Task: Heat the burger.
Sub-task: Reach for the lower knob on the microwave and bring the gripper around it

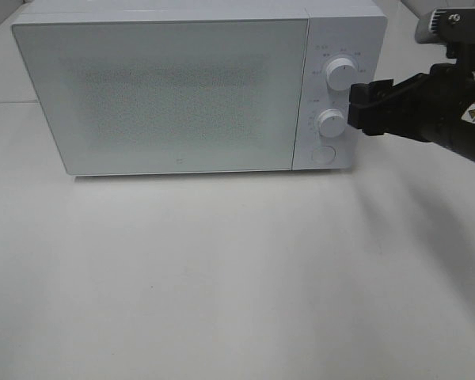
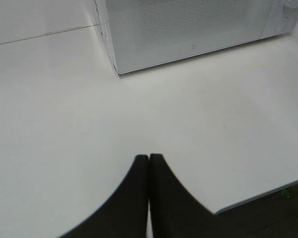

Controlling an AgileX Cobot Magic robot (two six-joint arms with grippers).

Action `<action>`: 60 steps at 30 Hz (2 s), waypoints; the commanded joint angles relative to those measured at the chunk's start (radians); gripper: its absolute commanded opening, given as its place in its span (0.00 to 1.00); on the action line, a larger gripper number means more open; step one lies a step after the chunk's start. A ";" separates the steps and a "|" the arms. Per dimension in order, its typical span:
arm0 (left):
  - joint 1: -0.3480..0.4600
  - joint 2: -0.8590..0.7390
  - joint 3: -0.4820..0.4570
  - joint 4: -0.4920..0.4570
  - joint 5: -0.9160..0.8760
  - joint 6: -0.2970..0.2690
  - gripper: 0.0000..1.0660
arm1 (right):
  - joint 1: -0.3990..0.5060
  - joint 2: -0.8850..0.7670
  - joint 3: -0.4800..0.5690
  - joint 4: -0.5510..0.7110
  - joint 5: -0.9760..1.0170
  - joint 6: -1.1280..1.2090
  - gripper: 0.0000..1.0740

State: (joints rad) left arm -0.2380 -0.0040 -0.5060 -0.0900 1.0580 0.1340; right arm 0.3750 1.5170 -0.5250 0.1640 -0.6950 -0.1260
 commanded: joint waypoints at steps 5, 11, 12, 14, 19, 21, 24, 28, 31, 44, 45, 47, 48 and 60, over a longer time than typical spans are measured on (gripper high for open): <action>0.003 -0.022 0.004 -0.003 -0.016 -0.002 0.00 | 0.116 0.081 -0.010 0.196 -0.129 -0.187 0.67; 0.003 -0.022 0.004 -0.003 -0.016 -0.002 0.00 | 0.116 0.170 -0.010 0.198 -0.262 -0.127 0.67; 0.003 -0.022 0.004 -0.003 -0.016 -0.002 0.00 | 0.116 0.197 -0.010 0.197 -0.312 -0.116 0.67; 0.003 -0.022 0.004 -0.003 -0.016 -0.002 0.00 | 0.116 0.224 -0.010 0.197 -0.355 -0.111 0.67; 0.003 -0.022 0.004 -0.003 -0.016 -0.002 0.00 | 0.116 0.274 -0.010 0.197 -0.420 -0.111 0.67; 0.003 -0.022 0.004 -0.003 -0.016 -0.002 0.00 | 0.116 0.306 -0.010 0.194 -0.467 -0.111 0.67; 0.003 -0.022 0.004 -0.003 -0.016 -0.002 0.00 | 0.116 0.353 -0.010 0.156 -0.525 -0.105 0.67; 0.003 -0.022 0.004 -0.003 -0.016 -0.002 0.00 | 0.116 0.386 -0.010 0.094 -0.575 -0.102 0.67; 0.003 -0.022 0.004 -0.003 -0.016 -0.002 0.00 | 0.116 0.418 -0.026 0.064 -0.597 -0.094 0.67; 0.003 -0.022 0.004 -0.003 -0.016 -0.002 0.00 | 0.114 0.476 -0.085 0.131 -0.613 -0.092 0.67; 0.003 -0.022 0.004 -0.003 -0.016 -0.002 0.00 | 0.113 0.476 -0.097 0.134 -0.611 -0.092 0.67; 0.003 -0.022 0.004 -0.003 -0.016 -0.002 0.00 | 0.113 0.476 -0.103 0.144 -0.611 -0.093 0.67; 0.003 -0.022 0.004 -0.003 -0.016 -0.002 0.00 | 0.113 0.476 -0.116 0.156 -0.610 -0.095 0.67; 0.003 -0.022 0.004 -0.003 -0.016 -0.002 0.00 | 0.113 0.476 -0.127 0.150 -0.607 -0.096 0.67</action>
State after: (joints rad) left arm -0.2380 -0.0040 -0.5060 -0.0900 1.0580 0.1340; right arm 0.4900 1.9980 -0.6420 0.3160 -1.2100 -0.2240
